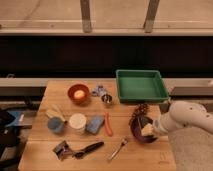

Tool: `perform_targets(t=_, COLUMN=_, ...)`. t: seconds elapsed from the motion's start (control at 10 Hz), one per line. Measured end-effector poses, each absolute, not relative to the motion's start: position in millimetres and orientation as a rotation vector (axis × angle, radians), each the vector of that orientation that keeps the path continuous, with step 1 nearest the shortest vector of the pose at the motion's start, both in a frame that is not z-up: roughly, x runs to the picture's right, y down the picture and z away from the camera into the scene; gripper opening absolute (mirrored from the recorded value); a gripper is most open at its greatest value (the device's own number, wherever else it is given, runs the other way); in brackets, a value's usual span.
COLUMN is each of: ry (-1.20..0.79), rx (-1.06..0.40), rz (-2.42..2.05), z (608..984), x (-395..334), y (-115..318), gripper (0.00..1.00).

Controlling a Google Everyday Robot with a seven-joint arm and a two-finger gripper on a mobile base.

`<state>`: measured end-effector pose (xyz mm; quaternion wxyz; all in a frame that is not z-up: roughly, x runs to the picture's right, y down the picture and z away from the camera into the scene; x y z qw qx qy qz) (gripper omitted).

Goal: Place eraser in purple bowl

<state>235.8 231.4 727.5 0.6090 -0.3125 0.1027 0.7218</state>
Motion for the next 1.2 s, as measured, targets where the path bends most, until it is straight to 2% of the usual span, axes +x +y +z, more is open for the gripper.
perform_targets(t=0.4, ry=0.231, rx=-0.706, rz=1.645, z=721, x=234, y=226, gripper=0.79)
perform_targets(t=0.6, ry=0.231, rx=-0.654, rz=1.656, z=715, x=238, y=218, gripper=0.79)
perform_targets(t=0.7, ry=0.235, rx=-0.614, rz=1.668, z=713, x=240, y=213, gripper=0.79)
perform_targets(t=1.0, ry=0.259, rx=-0.366, rz=1.773, z=700, x=277, y=173, gripper=0.79)
perform_targets(t=1.2, ry=0.269, rx=-0.276, rz=1.850, z=696, x=307, y=160, gripper=0.79)
